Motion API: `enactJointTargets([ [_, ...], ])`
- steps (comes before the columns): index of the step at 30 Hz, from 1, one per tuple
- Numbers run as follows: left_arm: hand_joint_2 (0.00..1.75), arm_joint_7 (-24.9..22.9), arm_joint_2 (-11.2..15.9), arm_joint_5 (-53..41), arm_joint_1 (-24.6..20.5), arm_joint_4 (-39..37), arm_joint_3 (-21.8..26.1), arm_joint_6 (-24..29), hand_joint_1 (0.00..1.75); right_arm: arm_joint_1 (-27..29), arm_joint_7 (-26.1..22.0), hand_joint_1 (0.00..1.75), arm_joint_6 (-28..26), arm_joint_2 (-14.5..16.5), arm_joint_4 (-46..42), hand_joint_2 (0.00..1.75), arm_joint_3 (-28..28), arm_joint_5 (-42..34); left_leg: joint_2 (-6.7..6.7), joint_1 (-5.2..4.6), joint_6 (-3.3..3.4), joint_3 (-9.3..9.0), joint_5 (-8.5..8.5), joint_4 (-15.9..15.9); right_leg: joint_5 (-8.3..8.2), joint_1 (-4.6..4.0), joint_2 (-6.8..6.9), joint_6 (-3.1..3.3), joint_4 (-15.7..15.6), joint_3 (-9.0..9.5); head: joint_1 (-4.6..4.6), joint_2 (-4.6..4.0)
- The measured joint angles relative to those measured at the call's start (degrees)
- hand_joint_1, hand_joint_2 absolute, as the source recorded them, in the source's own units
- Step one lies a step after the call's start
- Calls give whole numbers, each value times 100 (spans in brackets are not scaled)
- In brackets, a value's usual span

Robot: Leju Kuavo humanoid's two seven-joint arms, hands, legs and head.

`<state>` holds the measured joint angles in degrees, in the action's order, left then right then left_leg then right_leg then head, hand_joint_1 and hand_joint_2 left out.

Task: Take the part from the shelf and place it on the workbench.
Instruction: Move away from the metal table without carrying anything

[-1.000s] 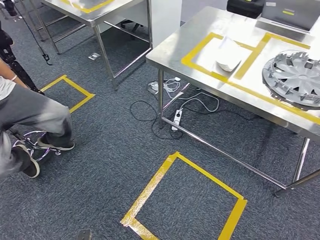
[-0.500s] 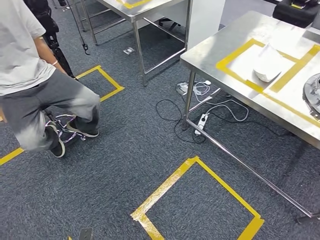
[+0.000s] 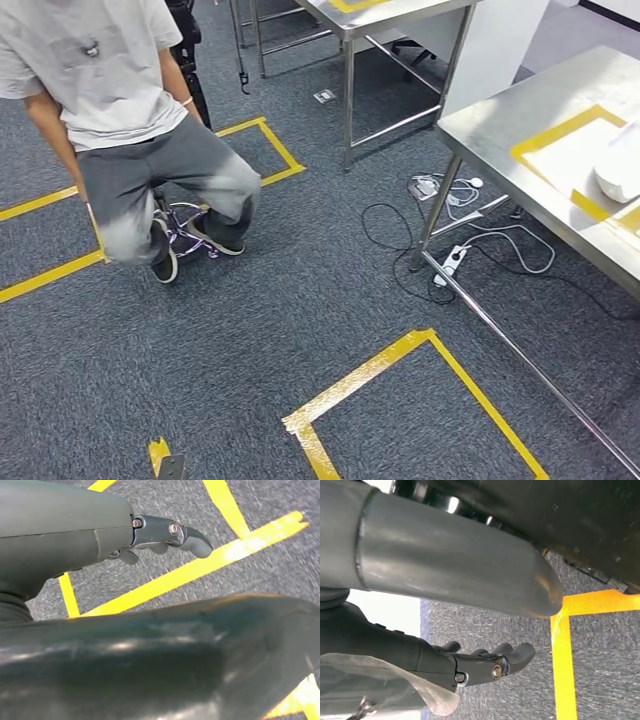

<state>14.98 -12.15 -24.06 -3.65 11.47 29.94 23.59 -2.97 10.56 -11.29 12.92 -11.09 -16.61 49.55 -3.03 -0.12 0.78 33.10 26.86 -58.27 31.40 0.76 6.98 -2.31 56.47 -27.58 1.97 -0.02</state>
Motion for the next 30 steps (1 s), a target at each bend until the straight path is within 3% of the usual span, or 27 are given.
enactJointTargets([
  [2, 0, -16, -5, -12, 6, 0, 1, 15, 0, -5, -28, 0, 8, 0, -1, 0, -1, -4, 125, 11, 81, -3, -18, 26, 198, 22, -236, -43, 241, -104, -23, 0],
  [4, 0, 40, -20, -23, -12, 0, 1, 4, 0, 11, -49, 0, 10, -5, -1, 0, -2, -9, 253, 6, 142, 6, -30, 33, 557, 24, -563, -41, 960, -467, -50, 0],
  [5, 0, 111, -31, -27, -21, 0, 1, -15, 0, 20, -52, 0, 10, -12, -1, 0, -2, -16, 328, -3, 158, 12, -32, 31, 691, 19, -632, -30, 1356, -681, -55, 0],
  [6, 0, 190, -43, -30, -26, 0, 1, -34, 0, 30, -57, 0, 11, -20, -1, 0, -2, -28, 411, -13, 164, 11, -33, 29, 738, 12, -670, -16, 1642, -854, -55, 0],
  [7, 0, 253, -56, -34, -29, 0, 1, -46, 0, 33, -66, 0, 14, -27, -1, 0, -2, -39, 490, -20, 166, 7, -33, 27, 661, 6, -686, -1, 1707, -932, -57, 0],
  [9, 0, 298, -87, -44, -42, 0, 1, -46, 0, 31, -87, 0, 21, -37, -1, 0, -2, -55, 654, -26, 164, -11, -32, 20, 223, 1, -778, 38, 1188, -778, -56, 0],
  [10, 0, 300, -105, -48, -53, 0, 1, -44, 0, 30, -96, 0, 23, -42, 0, 0, -2, -59, 730, -33, 156, -11, -28, 8, 19, 4, -918, 58, 800, -631, -57, 0],
  [11, 0, 302, -120, -49, -68, 0, 1, -43, 0, 28, -98, 0, 25, -45, 1, 0, -3, -62, 807, -38, 141, 1, -24, -12, -115, 14, -1045, 73, 457, -486, -53, 0],
  [13, 0, 307, -138, -51, -87, 0, 1, -44, 0, 26, -101, 0, 27, -53, 3, 0, -4, -66, 927, -32, 82, 49, -33, -35, -158, 18, -1192, 101, 173, -351, -51, 0],
  [15, 0, 309, -140, -47, -81, 0, 4, -46, 0, 18, -101, 0, 28, -57, 3, 0, -4, -67, 996, -11, 14, 86, -49, -40, -174, 15, -1084, 147, 138, -318, -50, 0],
  [17, 0, 310, -139, -40, -76, 0, 7, -47, 0, 17, -102, 0, 35, -58, 3, 0, -4, -63, 798, -18, -48, 176, 80, -238, -196, 28, -936, 203, 97, -286, -32, 0],
  [19, 0, 311, -143, -35, -87, 0, 9, -47, 0, 27, -102, 0, 45, -61, 3, 0, -4, -55, 504, -15, -108, 449, 410, -841, -187, 26, -767, 242, 80, -260, -11, 0],
  [21, 0, 310, -145, -31, -87, 0, 10, -47, 0, 33, -100, 0, 50, -70, 3, 0, -4, -50, 402, 18, -154, 750, 667, -1489, -164, 16, -588, 259, 82, -247, -7, 0],
  [22, 0, 311, -144, -30, -82, 0, 10, -47, 0, 32, -99, 0, 52, -74, 3, 0, -4, -49, 381, 31, -166, 794, 660, -1593, -152, 13, -505, 258, 84, -239, -8, 0],
  [23, 0, 313, -142, -28, -77, 0, 11, -48, 0, 28, -98, 0, 57, -77, 3, 0, -4, -49, 355, 40, -169, 726, 544, -1470, -139, 12, -430, 253, 85, -225, -6, 0],
  [24, 0, 315, -140, -27, -74, 0, 11, -48, 0, 24, -98, 0, 63, -76, 3, 0, -4, -48, 305, 43, -162, 559, 353, -1153, -124, 11, -362, 244, 85, -204, -7, 0],
  [26, 0, 320, -142, -32, -80, 0, 11, -51, 0, 18, -98, 0, 79, -76, 3, 0, -4, -48, 59, 9, -116, 172, 68, -400, -81, -8, -245, 202, 91, -161, -6, 0],
  [28, 0, 320, -143, -41, -89, 0, 12, -53, 0, 10, -96, 0, 99, -76, 3, 0, -4, -45, -95, -40, -52, 19, 27, -67, -43, -37, -140, 142, 91, -137, -15, 0],
  [30, 0, 320, -142, -47, -82, 1, 14, -53, 0, -9, -94, 0, 115, -76, 3, 0, -4, -39, 4, -52, 17, 29, 25, -36, -18, -41, -42, 80, 73, -113, -21, 0],
])
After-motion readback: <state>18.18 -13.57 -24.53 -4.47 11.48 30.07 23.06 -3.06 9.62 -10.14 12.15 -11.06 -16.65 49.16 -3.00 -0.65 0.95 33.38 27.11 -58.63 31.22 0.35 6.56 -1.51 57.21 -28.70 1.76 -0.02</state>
